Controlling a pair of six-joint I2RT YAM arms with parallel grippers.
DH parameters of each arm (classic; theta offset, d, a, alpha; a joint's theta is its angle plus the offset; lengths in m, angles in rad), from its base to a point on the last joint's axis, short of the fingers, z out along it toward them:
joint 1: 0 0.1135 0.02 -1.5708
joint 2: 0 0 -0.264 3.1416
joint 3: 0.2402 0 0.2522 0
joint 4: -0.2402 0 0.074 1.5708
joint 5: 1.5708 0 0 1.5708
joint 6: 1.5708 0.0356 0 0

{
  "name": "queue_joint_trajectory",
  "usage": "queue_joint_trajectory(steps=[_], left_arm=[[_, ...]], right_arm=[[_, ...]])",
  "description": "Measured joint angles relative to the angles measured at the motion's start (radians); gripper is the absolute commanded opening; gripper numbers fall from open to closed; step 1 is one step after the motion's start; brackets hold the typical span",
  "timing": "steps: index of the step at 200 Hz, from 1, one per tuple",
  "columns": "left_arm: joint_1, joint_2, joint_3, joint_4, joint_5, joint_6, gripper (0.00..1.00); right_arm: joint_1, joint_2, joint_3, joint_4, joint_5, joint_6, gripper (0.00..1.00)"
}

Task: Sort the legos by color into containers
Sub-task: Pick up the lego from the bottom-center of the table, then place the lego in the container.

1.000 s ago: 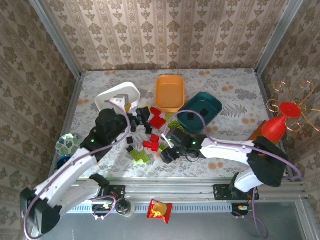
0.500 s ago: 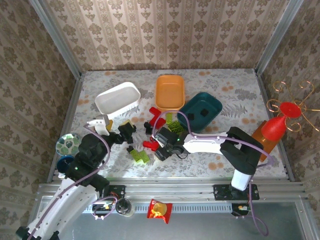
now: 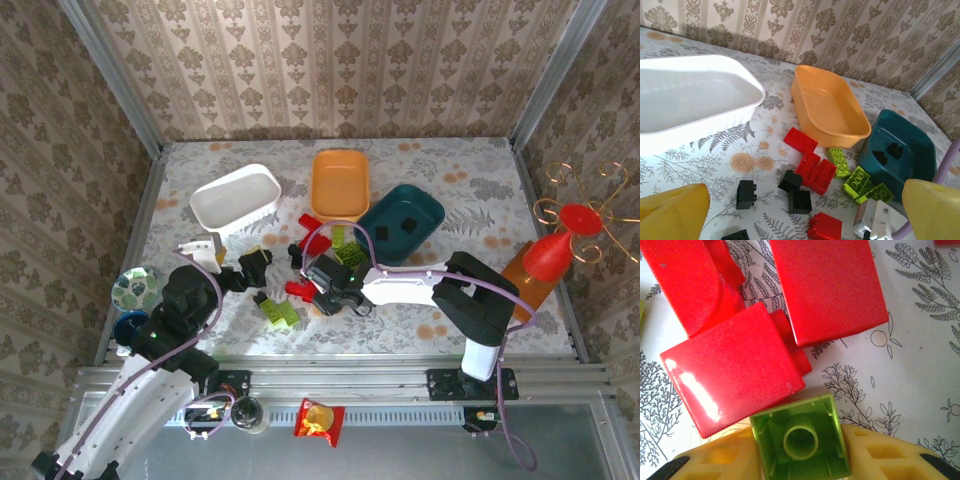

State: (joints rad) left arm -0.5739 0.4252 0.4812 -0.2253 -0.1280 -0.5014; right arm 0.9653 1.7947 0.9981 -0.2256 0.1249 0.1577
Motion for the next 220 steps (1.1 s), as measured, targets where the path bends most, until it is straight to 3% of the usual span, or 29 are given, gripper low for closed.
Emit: queue_joint_trajectory(steps=[32, 67, 90, 107, 128, 178, 205, 220], left_arm=[[0.0, 0.026, 0.0, -0.001, 0.0, 0.0, 1.0], [0.0, 0.045, 0.0, 0.0, 0.0, 0.0, 1.0], [0.0, 0.062, -0.001, 0.002, 0.001, 0.0, 1.0], [0.0, 0.075, -0.004, 0.008, 0.007, 0.0, 1.0], [0.0, 0.089, -0.004, 0.008, 0.012, 0.0, 0.99], [0.0, 0.111, -0.004, -0.024, 0.019, -0.001, 0.96], [0.0, 0.131, -0.004, -0.044, 0.019, -0.012, 0.94], [0.0, 0.144, -0.004, -0.06, 0.019, -0.023, 0.94]], right_arm=[[-0.014, -0.07, -0.066, -0.001, -0.023, 0.001, 0.31], [-0.056, -0.254, -0.124, -0.037, -0.059, 0.009, 0.3], [-0.151, -0.37, -0.101, -0.042, -0.097, 0.029, 0.3], [-0.227, -0.366, -0.021, -0.046, -0.105, 0.036, 0.31], [-0.304, -0.263, 0.155, -0.051, -0.104, 0.05, 0.31], [-0.4, 0.158, 0.631, -0.106, -0.076, 0.081, 0.32], [-0.43, 0.306, 0.763, -0.168, -0.048, 0.107, 0.35], [-0.443, 0.36, 0.811, -0.2, -0.042, 0.115, 0.41]])
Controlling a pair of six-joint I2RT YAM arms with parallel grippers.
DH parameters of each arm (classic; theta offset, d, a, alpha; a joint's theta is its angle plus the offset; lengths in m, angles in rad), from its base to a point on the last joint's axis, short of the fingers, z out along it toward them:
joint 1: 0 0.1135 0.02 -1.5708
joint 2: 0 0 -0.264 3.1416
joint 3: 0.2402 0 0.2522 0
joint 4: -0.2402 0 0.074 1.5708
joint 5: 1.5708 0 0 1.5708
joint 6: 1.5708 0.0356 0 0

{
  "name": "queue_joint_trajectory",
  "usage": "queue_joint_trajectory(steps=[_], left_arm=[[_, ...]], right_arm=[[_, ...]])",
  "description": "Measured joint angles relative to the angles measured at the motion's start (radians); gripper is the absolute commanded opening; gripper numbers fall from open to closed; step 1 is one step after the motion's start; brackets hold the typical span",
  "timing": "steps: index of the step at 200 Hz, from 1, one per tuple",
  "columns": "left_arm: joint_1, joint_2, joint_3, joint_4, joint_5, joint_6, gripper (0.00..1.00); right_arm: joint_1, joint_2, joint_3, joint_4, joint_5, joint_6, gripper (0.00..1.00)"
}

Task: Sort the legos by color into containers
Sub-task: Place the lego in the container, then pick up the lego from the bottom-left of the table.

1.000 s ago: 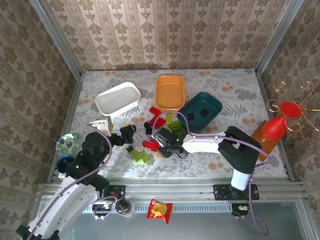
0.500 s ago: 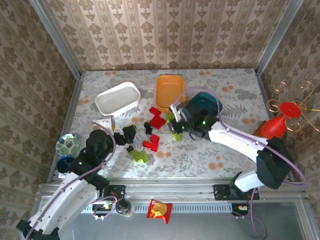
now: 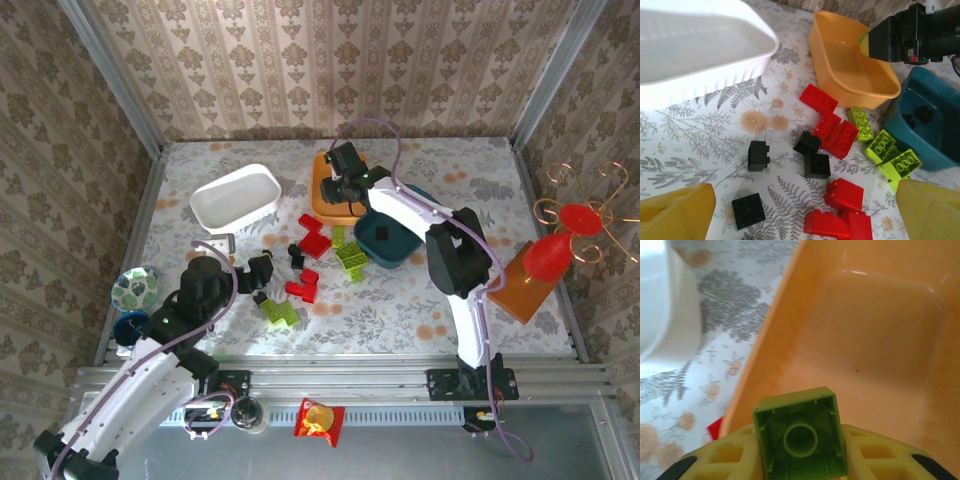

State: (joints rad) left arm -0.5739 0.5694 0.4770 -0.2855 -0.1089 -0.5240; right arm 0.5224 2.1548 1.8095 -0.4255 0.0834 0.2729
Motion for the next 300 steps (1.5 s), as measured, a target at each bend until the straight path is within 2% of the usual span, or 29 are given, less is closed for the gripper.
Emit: queue_joint_trajectory(steps=[13, 39, 52, 96, 120, 158, 190, 215, 249, 271, 300], left_arm=[[0.0, 0.009, 0.0, -0.01, 0.0, -0.006, 0.93], [0.0, 0.016, -0.007, -0.029, 0.001, -0.015, 0.93], [0.0, 0.02, -0.008, -0.03, 0.003, -0.019, 0.93], [-0.001, 0.05, -0.007, -0.066, 0.019, -0.027, 0.87], [-0.024, 0.083, -0.006, -0.102, 0.026, -0.032, 0.84], [-0.13, 0.17, -0.004, -0.147, 0.03, -0.056, 0.73], [-0.161, 0.243, -0.004, -0.182, 0.034, -0.068, 0.73], [-0.134, 0.243, -0.011, -0.179, 0.042, -0.068, 0.73], [0.006, 0.255, -0.045, -0.135, 0.102, -0.067, 0.67], [0.015, 0.306, -0.048, -0.103, 0.137, -0.066, 0.64], [0.019, 0.402, -0.048, -0.068, 0.162, -0.057, 0.54]], right_arm=[[-0.009, 0.037, 0.041, -0.026, 0.001, 0.011, 0.45], [-0.016, 0.073, 0.106, -0.061, 0.009, 0.024, 0.67], [-0.016, 0.075, 0.123, -0.068, 0.01, 0.025, 0.71], [-0.014, 0.039, 0.087, -0.06, 0.01, 0.027, 0.72], [-0.006, -0.088, -0.071, -0.016, 0.01, 0.031, 0.72], [0.033, -0.348, -0.369, 0.096, 0.008, 0.054, 0.71], [0.067, -0.443, -0.538, 0.158, 0.007, 0.069, 0.71], [0.074, -0.456, -0.612, 0.168, 0.007, 0.072, 0.71], [0.074, -0.484, -0.628, 0.172, 0.008, 0.071, 0.71], [0.074, -0.524, -0.628, 0.183, 0.011, 0.071, 0.71], [0.074, -0.555, -0.628, 0.192, 0.014, 0.071, 0.71]])
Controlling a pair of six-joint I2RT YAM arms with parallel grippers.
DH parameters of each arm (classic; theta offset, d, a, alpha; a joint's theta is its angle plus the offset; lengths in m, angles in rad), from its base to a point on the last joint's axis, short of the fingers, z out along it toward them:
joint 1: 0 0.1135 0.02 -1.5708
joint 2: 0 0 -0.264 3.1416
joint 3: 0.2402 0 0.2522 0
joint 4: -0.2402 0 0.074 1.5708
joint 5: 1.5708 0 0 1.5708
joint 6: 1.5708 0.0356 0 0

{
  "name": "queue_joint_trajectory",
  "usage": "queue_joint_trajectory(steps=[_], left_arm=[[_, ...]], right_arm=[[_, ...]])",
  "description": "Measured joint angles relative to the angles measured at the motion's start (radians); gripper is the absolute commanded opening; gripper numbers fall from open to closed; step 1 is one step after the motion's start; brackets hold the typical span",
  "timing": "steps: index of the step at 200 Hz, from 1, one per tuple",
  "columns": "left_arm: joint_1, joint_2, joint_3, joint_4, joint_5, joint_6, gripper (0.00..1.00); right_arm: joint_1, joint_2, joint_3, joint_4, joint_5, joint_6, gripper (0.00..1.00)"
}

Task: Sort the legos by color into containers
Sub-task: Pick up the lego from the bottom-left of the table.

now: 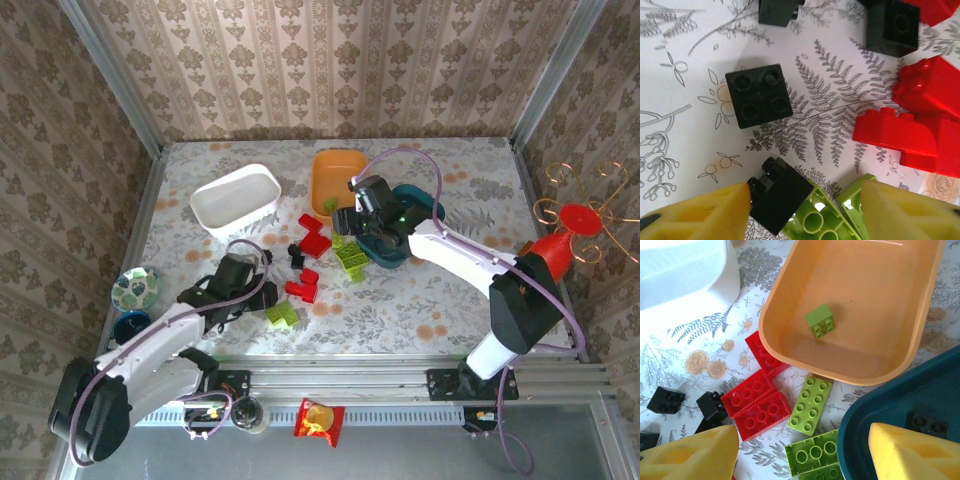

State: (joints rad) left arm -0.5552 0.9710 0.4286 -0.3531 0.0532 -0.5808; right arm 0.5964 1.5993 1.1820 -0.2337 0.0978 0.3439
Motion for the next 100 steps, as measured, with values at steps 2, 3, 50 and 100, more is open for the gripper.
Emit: queue_joint_trajectory(steps=[2, 3, 50, 100], left_arm=[[0.001, 0.003, 0.0, 0.003, 0.0, 0.002, 0.54], [0.001, 0.006, 0.0, 0.004, 0.0, 0.003, 0.54], [0.048, 0.035, -0.009, 0.023, 0.011, 0.005, 0.53], [0.052, 0.092, -0.01, 0.068, 0.032, 0.016, 0.52]], right_arm=[[0.0, -0.001, 0.0, 0.0, 0.0, 0.0, 0.71], [0.0, -0.001, 0.0, 0.0, 0.0, 0.0, 0.71], [0.0, -0.028, -0.028, 0.0, 0.004, -0.003, 0.7], [0.0, -0.037, -0.035, 0.0, 0.016, -0.007, 0.71]])
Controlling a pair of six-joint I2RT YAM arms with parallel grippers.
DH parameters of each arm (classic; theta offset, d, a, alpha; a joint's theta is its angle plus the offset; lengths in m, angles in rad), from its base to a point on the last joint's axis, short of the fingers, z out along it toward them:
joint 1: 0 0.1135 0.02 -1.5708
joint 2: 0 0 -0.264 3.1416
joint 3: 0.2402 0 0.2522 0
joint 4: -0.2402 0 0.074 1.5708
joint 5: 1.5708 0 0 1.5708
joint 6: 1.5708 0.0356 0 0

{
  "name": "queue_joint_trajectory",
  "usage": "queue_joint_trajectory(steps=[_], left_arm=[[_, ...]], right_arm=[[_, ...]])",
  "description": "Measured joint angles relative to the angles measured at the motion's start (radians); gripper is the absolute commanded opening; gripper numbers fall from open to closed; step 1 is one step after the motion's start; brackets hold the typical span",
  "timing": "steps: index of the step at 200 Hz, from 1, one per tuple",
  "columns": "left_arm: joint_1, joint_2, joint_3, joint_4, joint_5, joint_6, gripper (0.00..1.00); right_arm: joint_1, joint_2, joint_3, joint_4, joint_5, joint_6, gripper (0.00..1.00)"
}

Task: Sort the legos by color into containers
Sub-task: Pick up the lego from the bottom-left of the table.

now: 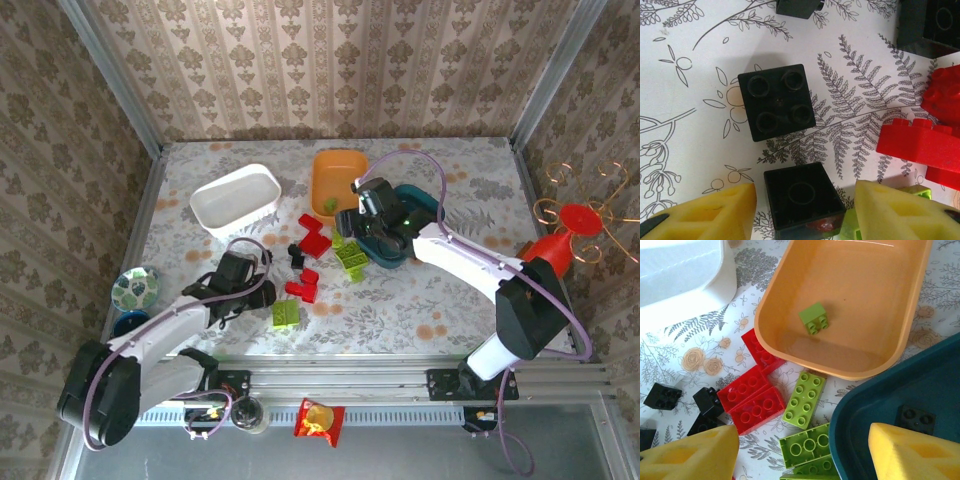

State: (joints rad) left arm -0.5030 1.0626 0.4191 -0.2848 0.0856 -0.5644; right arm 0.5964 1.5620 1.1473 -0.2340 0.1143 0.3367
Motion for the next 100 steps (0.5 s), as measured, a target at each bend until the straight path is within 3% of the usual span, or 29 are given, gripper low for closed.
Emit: queue_joint_trajectory(steps=[39, 100], left_arm=[[-0.007, 0.04, 0.0, 0.008, 0.004, 0.0, 0.51], [-0.047, 0.054, 0.001, 0.002, -0.02, 0.007, 0.33]], right_arm=[[0.0, -0.003, -0.013, 0.0, 0.011, 0.0, 0.7], [-0.003, -0.008, -0.028, 0.0, 0.014, 0.0, 0.7]])
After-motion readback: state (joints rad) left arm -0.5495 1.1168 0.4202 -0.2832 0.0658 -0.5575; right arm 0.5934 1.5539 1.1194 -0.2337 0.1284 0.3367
